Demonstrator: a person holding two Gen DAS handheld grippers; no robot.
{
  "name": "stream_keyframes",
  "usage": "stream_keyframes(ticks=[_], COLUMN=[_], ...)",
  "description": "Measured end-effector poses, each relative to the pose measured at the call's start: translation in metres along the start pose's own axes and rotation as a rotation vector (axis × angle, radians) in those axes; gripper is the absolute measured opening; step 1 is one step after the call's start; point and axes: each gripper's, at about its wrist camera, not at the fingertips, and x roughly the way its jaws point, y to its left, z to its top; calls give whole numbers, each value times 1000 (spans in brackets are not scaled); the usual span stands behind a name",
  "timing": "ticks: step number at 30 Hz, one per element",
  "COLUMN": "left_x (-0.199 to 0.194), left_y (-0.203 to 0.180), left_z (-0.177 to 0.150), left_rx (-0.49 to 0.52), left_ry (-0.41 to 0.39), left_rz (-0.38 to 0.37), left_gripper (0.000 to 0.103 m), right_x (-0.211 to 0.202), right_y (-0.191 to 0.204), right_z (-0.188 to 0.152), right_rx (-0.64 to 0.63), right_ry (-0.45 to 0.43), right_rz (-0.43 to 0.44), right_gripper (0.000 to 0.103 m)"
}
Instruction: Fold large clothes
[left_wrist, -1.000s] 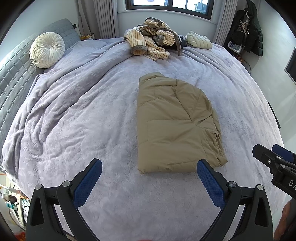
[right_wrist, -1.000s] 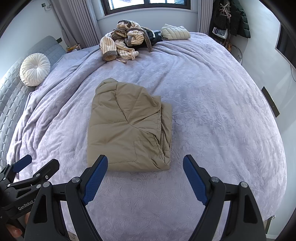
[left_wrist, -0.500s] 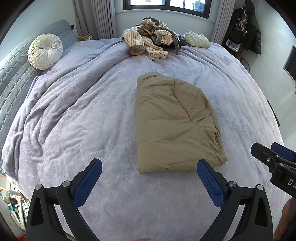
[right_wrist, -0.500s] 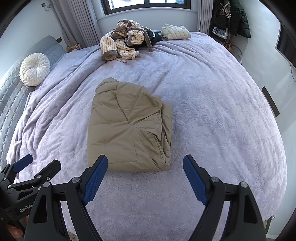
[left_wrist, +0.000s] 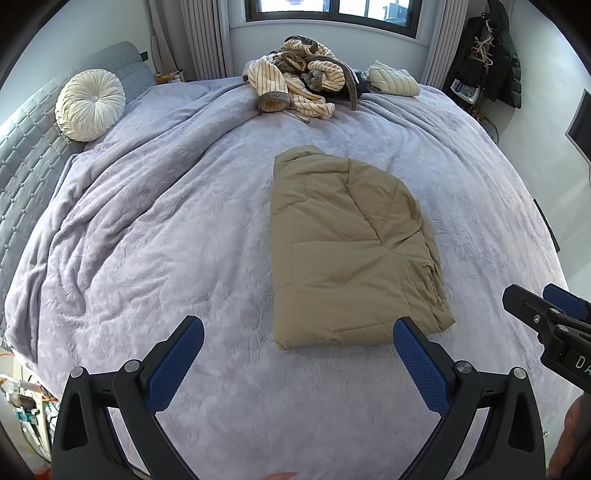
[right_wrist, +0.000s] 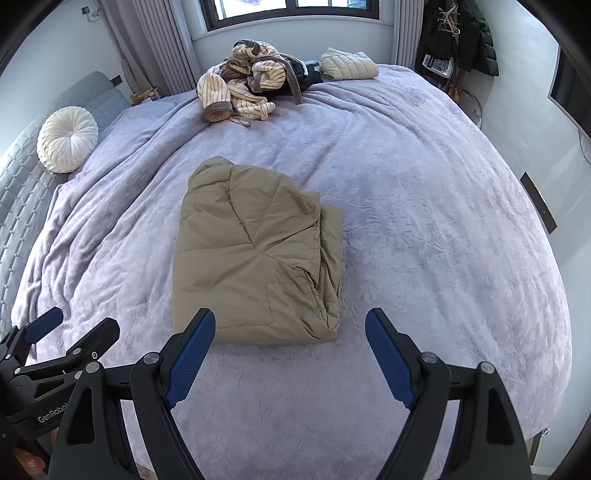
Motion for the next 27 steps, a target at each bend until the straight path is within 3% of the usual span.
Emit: stream_keyframes(ticks=[27], left_x=[0], left_y=[11], left_z=[1], left_rx=[-16], left_ry=[0], left_rz=[21], left_gripper=[103], right_x=[-2], right_y=[2], right_z=[-3], right_rx=[-7], right_ry=[-3], right_rz=[-4], right_gripper=[86])
